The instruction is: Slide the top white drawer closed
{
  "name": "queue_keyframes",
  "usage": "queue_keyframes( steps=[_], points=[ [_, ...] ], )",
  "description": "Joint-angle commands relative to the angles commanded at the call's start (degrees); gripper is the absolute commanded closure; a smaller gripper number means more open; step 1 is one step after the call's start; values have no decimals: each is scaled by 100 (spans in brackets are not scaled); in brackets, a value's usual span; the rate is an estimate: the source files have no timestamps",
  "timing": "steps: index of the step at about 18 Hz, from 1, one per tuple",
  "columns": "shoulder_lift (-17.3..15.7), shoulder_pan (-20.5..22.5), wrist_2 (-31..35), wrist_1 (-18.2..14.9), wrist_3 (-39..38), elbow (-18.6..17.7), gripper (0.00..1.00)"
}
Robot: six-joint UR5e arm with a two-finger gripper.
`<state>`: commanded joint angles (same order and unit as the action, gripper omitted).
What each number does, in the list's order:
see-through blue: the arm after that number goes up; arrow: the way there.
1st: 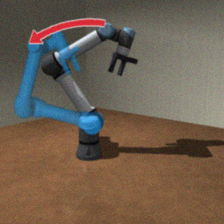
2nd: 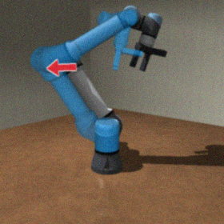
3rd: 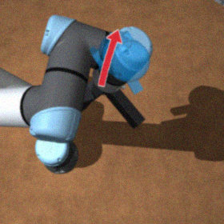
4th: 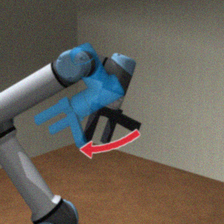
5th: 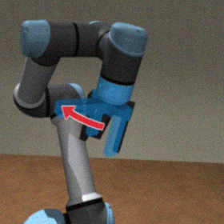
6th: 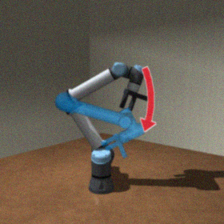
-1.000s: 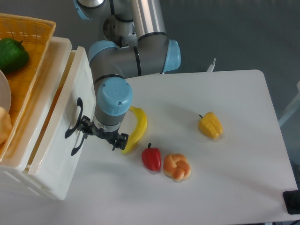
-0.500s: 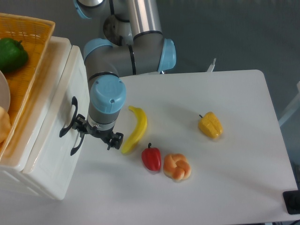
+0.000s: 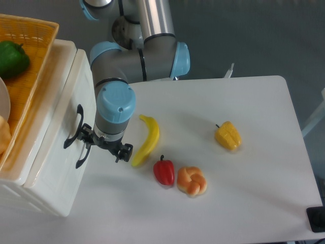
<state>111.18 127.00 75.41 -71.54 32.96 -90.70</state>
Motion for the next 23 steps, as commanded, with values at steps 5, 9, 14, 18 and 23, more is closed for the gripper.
queue_keyframes(
  steps=[5,9,14,18,23],
  points=[
    [-35,-26,0,0,0,-9,0],
    [-35,-44,0,0,9,0,0],
    [-26,105,53,0,44,79,0],
    [-88,544,62,17,97,175,0],
    [-70,1256,201,17,796,518,0]
  ],
)
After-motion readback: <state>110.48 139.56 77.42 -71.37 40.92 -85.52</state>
